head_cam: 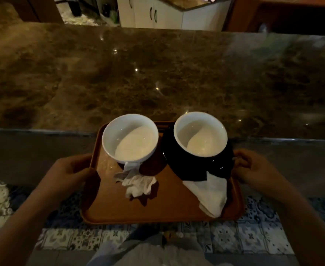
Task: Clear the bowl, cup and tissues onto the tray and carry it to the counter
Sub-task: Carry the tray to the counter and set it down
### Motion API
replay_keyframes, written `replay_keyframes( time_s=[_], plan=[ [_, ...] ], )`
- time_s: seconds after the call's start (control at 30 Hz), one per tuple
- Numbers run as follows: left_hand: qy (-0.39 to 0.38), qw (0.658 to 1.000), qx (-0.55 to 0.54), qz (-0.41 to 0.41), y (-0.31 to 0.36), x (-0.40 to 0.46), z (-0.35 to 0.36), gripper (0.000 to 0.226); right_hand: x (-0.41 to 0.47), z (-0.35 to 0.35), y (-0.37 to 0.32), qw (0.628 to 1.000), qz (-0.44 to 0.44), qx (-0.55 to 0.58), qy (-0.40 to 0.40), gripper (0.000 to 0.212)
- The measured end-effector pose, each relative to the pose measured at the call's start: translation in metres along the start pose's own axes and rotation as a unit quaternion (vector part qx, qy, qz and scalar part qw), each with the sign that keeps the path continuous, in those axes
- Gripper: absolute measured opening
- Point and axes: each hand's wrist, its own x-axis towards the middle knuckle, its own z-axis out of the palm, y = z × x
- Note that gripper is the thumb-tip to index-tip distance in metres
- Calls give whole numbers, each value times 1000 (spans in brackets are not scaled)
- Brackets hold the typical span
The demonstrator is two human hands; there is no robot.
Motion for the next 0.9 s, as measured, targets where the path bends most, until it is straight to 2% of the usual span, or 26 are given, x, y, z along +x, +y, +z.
replay_keyframes(
  time_s=[0.23, 0.4, 0.53, 0.67, 0.9],
  plan=[
    [-36, 996, 51, 56, 40, 67, -20, 42, 44, -14, -37, 999, -13, 28, 41, 28],
    [-32, 994, 51, 89, 69, 118, -23, 41, 92, -29, -59, 998, -20, 25, 60, 29],
    [-21, 994, 48, 92, 93, 158, -21, 42, 138, -50, -81, 997, -37, -10, 66, 25],
    [11, 996, 43, 82, 119, 199, -13, 33, 185, -75, -103, 995, -53, -67, 55, 25],
    [28, 997, 53, 47, 145, 265, 6, 35, 251, -104, -115, 994, -44, -85, 43, 21]
  ],
)
